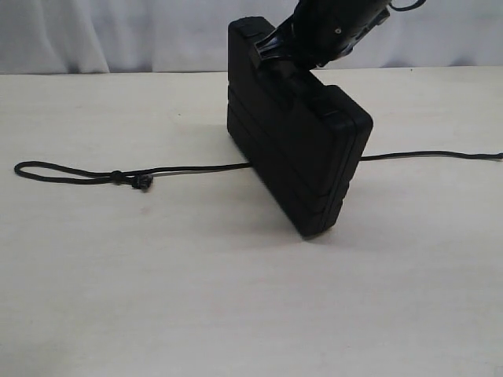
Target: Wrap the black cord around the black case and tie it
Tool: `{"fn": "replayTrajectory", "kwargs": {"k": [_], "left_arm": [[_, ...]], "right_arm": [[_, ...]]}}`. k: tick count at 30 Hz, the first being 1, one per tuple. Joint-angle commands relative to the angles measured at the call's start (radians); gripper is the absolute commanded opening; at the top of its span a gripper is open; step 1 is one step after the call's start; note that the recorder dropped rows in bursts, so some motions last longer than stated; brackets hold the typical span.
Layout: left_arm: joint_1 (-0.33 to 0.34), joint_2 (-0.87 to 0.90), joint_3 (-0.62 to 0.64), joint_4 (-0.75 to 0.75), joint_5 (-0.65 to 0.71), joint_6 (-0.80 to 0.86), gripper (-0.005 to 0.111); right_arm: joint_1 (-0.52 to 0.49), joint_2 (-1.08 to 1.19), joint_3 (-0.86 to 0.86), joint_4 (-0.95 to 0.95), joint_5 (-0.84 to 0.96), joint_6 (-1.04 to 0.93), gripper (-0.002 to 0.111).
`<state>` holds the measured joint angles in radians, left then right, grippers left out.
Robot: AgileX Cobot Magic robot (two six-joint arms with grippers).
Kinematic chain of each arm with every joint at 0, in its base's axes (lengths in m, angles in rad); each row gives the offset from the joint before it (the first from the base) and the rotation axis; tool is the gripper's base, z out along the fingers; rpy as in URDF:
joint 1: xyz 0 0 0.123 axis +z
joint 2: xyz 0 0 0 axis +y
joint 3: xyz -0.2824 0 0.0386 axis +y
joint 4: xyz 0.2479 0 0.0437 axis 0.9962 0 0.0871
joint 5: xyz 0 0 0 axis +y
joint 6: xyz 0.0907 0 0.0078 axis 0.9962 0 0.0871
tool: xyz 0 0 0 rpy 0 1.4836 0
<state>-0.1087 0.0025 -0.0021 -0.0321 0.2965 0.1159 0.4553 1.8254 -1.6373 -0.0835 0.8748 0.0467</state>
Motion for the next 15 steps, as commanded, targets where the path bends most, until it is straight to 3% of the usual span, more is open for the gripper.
{"fn": "replayTrajectory", "kwargs": {"k": [1,5,15], "left_arm": [[-0.008,-0.003,0.002,-0.007,-0.011,-0.001,0.0],[-0.008,-0.003,0.002,-0.007,-0.011,-0.001,0.0],[-0.008,-0.003,0.002,-0.007,-0.011,-0.001,0.0]], "right_arm": [[0.001,0.012,-0.002,-0.003,0.023,-0.006,0.019],[0.001,0.01,-0.002,-0.002,0.03,0.001,0.004],[-0.001,-0.011,-0.002,-0.008,0.057,0.22,0.004]]}}
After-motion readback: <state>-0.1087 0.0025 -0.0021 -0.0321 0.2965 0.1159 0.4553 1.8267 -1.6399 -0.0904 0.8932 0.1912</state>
